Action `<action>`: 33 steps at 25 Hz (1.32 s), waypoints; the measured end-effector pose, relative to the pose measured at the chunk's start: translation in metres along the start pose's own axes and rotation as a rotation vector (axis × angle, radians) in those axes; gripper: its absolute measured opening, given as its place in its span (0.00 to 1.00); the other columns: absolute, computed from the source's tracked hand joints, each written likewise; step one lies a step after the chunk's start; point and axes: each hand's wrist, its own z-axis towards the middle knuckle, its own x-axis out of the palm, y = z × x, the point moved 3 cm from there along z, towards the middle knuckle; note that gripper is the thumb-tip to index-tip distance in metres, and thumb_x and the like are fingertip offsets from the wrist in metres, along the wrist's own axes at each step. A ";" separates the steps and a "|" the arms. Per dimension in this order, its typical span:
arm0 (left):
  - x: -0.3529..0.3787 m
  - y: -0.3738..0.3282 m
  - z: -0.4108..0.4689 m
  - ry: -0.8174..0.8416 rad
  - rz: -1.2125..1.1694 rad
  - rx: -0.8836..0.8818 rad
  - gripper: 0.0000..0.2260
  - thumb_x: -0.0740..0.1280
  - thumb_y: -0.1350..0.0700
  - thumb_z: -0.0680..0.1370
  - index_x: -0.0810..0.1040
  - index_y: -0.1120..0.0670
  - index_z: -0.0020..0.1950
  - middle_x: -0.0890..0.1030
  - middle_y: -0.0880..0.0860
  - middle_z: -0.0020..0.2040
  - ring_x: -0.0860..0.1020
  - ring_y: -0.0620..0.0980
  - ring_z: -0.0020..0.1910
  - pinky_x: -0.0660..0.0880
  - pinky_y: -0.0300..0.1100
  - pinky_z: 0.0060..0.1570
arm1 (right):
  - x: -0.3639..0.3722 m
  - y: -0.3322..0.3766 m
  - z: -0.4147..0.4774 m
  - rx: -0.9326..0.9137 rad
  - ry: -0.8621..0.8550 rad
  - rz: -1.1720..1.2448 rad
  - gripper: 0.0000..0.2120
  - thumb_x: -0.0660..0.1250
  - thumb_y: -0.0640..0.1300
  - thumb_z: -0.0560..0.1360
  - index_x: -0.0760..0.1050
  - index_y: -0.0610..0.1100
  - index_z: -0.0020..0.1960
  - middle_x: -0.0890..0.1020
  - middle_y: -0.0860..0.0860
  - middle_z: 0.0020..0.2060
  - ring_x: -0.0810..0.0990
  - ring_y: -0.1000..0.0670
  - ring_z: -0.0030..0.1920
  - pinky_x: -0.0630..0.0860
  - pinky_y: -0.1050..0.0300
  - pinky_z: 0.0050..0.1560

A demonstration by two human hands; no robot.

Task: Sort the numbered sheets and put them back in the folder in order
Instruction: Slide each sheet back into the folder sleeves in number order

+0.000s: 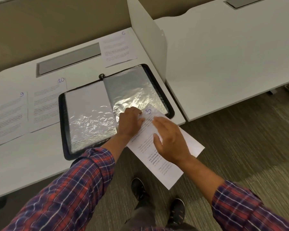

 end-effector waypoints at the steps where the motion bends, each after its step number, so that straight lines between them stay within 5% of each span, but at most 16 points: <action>1: 0.000 0.001 0.000 -0.007 -0.012 -0.002 0.13 0.72 0.47 0.79 0.81 0.53 0.59 0.82 0.52 0.59 0.77 0.54 0.58 0.71 0.55 0.60 | 0.013 -0.002 0.006 -0.057 0.060 -0.038 0.23 0.71 0.42 0.79 0.75 0.38 0.72 0.80 0.42 0.68 0.77 0.45 0.70 0.67 0.55 0.74; 6: 0.002 0.008 0.002 -0.024 -0.059 -0.022 0.13 0.73 0.45 0.77 0.82 0.52 0.57 0.83 0.51 0.56 0.77 0.52 0.55 0.74 0.55 0.58 | 0.058 -0.020 0.029 -0.204 0.339 -0.222 0.22 0.66 0.48 0.83 0.75 0.39 0.73 0.79 0.42 0.69 0.78 0.43 0.70 0.62 0.52 0.75; 10: -0.003 0.017 0.007 0.006 -0.218 -0.015 0.13 0.73 0.55 0.79 0.82 0.55 0.62 0.83 0.53 0.58 0.79 0.52 0.58 0.74 0.48 0.63 | 0.075 -0.023 0.038 -0.218 0.483 -0.296 0.32 0.53 0.62 0.85 0.56 0.47 0.84 0.63 0.43 0.81 0.60 0.43 0.82 0.52 0.48 0.81; 14: -0.025 0.031 0.007 0.013 -0.281 0.041 0.12 0.71 0.61 0.79 0.82 0.58 0.63 0.84 0.56 0.58 0.81 0.52 0.56 0.77 0.42 0.58 | 0.086 -0.023 0.042 -0.150 0.543 -0.393 0.35 0.45 0.71 0.83 0.40 0.59 0.84 0.48 0.43 0.85 0.47 0.41 0.84 0.42 0.42 0.82; 20: -0.042 0.046 -0.020 -0.250 -0.051 0.168 0.02 0.73 0.60 0.78 0.82 0.58 0.49 0.81 0.53 0.45 0.77 0.53 0.45 0.76 0.47 0.42 | 0.101 -0.014 0.053 0.029 0.469 -0.365 0.37 0.43 0.74 0.81 0.44 0.59 0.85 0.49 0.43 0.85 0.49 0.39 0.84 0.48 0.39 0.82; 25: -0.051 0.038 -0.038 -0.397 0.078 0.231 0.02 0.70 0.57 0.78 0.81 0.55 0.46 0.81 0.51 0.42 0.76 0.52 0.43 0.69 0.48 0.42 | 0.117 -0.004 0.059 0.167 0.362 -0.389 0.41 0.44 0.75 0.79 0.55 0.51 0.84 0.54 0.40 0.83 0.54 0.39 0.83 0.54 0.40 0.80; 28: -0.049 0.030 -0.046 -0.404 0.092 0.252 0.02 0.70 0.59 0.78 0.81 0.55 0.46 0.81 0.52 0.42 0.76 0.52 0.45 0.69 0.49 0.44 | 0.127 0.007 0.064 0.123 0.355 -0.379 0.40 0.45 0.71 0.81 0.50 0.47 0.84 0.50 0.40 0.84 0.50 0.38 0.84 0.45 0.37 0.82; 33: -0.042 0.027 -0.047 -0.339 0.056 0.245 0.02 0.70 0.59 0.79 0.81 0.55 0.47 0.81 0.52 0.46 0.76 0.52 0.48 0.70 0.48 0.46 | 0.140 0.014 0.071 0.008 0.458 -0.443 0.41 0.48 0.71 0.81 0.38 0.53 0.85 0.41 0.43 0.84 0.41 0.36 0.83 0.46 0.25 0.77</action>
